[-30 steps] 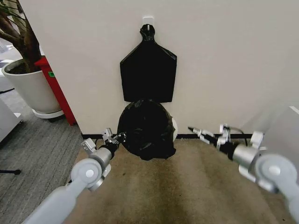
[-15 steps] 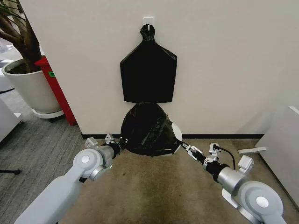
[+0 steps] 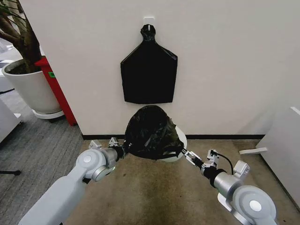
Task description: Place the garbage bag over the trash bin.
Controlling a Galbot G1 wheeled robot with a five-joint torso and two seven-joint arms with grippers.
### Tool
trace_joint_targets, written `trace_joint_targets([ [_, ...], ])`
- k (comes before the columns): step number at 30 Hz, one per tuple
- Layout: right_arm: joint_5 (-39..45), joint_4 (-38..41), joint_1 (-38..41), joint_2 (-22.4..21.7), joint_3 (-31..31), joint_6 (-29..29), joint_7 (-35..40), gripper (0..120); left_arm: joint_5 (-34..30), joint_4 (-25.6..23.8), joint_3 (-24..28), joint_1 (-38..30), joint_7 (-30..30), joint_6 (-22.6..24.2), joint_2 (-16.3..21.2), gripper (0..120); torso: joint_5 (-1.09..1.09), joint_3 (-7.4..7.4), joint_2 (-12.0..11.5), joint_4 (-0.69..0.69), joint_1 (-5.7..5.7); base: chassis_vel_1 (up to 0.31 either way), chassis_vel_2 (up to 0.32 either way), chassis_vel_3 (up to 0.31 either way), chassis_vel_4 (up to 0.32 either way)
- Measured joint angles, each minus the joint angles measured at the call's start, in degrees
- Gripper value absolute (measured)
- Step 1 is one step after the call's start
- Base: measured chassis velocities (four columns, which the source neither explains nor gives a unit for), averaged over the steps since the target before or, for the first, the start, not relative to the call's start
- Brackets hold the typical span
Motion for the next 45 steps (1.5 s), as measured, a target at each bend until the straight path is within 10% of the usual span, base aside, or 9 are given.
trace_joint_targets([
  [26,-4.62,-6.31,-1.06,0.74,0.33,1.08,1.19,100,1.03,-3.44,0.12,0.52,-2.21,0.11,-0.88,1,0.00,0.00,0.00,0.00,0.00,0.000,0.000,0.000,0.000],
  [39,-12.31,10.70,-6.38,-2.13,4.10,1.71,0.01,100,21.55,-1.20,4.05,-3.29,-1.98,3.33,0.36,1,-0.01,0.00,0.00,-0.02,0.00,0.000,0.000,0.000,0.000],
  [45,-19.28,13.24,2.36,-10.53,1.98,1.52,-4.22,100,35.22,-1.10,7.49,-3.22,-0.86,5.28,1.10,1,0.01,0.00,0.00,0.00,0.00,0.000,0.000,0.000,0.000],
])
